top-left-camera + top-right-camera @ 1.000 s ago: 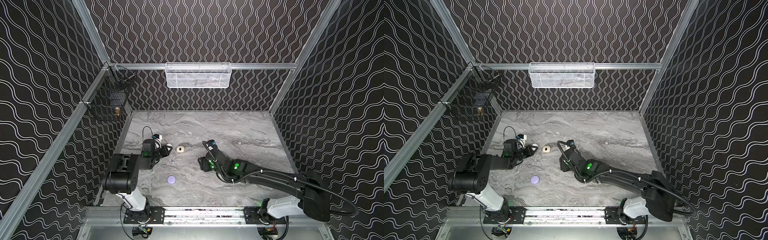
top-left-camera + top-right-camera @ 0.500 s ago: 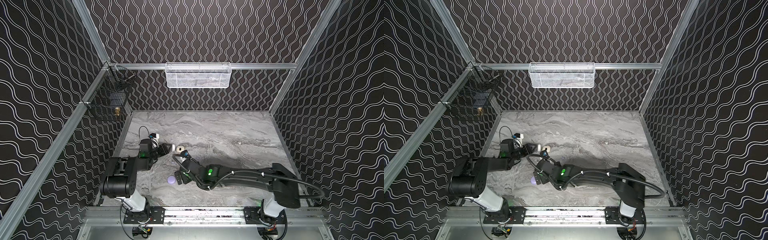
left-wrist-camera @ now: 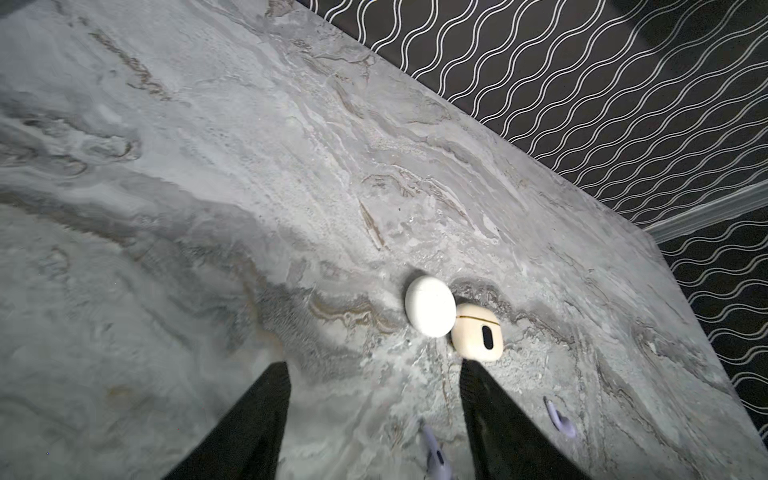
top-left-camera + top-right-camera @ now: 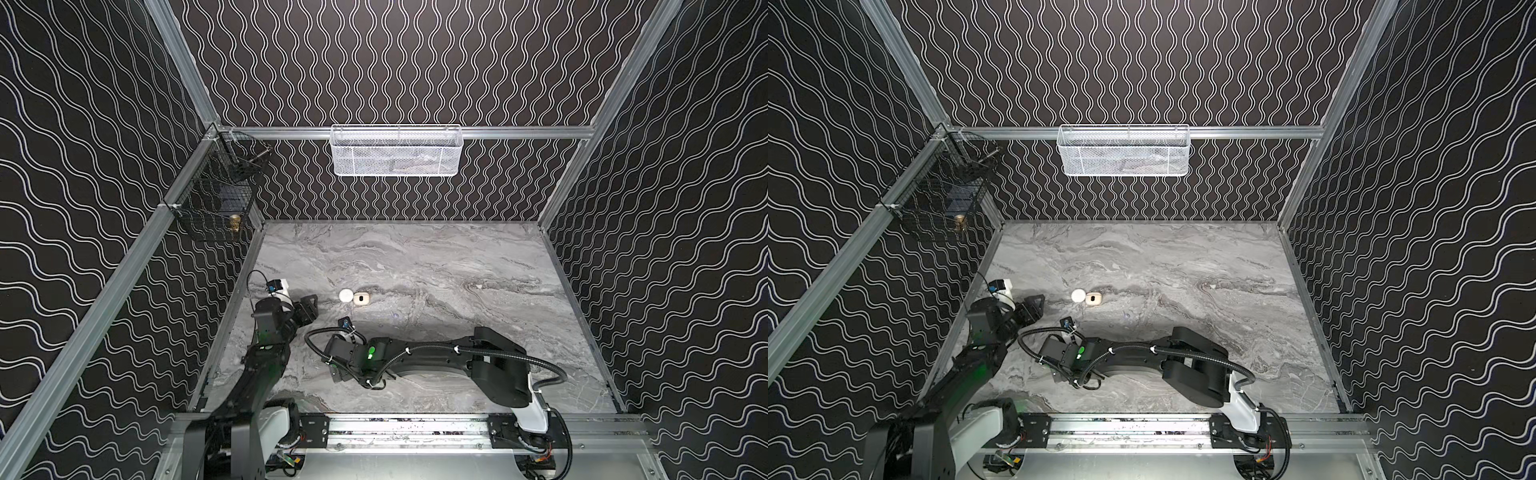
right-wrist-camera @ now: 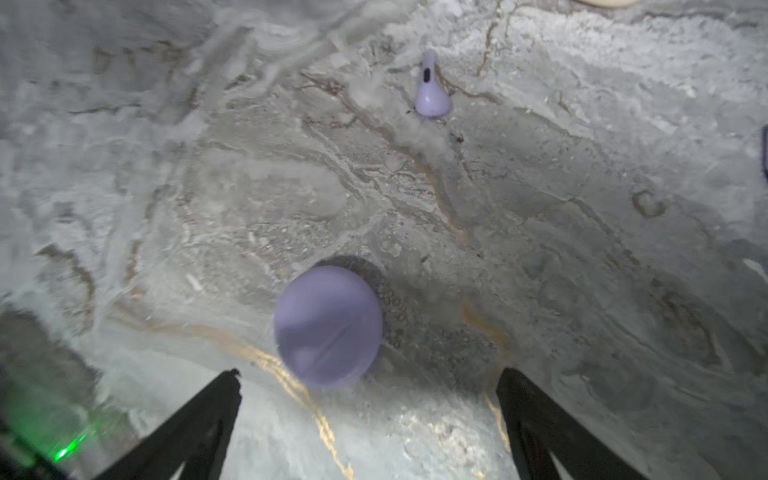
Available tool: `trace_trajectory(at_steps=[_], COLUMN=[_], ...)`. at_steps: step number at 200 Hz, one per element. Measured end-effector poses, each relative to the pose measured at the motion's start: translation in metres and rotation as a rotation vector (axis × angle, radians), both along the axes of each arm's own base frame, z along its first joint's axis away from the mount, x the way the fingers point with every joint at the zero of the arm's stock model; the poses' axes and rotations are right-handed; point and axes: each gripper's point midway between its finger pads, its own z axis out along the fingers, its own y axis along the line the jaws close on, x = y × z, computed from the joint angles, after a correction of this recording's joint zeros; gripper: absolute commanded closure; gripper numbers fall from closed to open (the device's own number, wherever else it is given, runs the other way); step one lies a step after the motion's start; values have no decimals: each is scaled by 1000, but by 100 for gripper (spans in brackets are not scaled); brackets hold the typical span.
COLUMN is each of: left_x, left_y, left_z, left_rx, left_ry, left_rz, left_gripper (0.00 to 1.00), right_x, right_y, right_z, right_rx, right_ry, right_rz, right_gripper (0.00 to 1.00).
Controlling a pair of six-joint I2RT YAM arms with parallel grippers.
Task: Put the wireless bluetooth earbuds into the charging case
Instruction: 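Lower the right gripper and close it on the lavender round case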
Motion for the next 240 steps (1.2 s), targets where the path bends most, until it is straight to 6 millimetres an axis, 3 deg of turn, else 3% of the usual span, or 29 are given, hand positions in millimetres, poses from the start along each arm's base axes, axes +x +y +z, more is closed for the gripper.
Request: trace_trajectory(at_steps=[54, 128, 156, 181, 240], left_x=[-21, -22, -21, -20, -19], left_y=[5, 3, 3, 2, 0], left_z=[4, -10, -10, -10, -8], left_rx=[31, 23, 20, 18, 12], left_ry=[-28, 20, 19, 17, 4], left_rz=[36, 27, 21, 18, 5], left_gripper=[29, 30, 30, 30, 30], right_x=[-2, 4, 4, 1, 2], right_y=[0, 9, -4, -20, -11], right_z=[-27, -30, -30, -30, -31], right_rx=[-72, -80, -84, -85, -59], right_ry=[8, -23, -35, -30, -58], right_rz=[-41, -83, -110, -119, -45], right_gripper=[1, 4, 11, 10, 13])
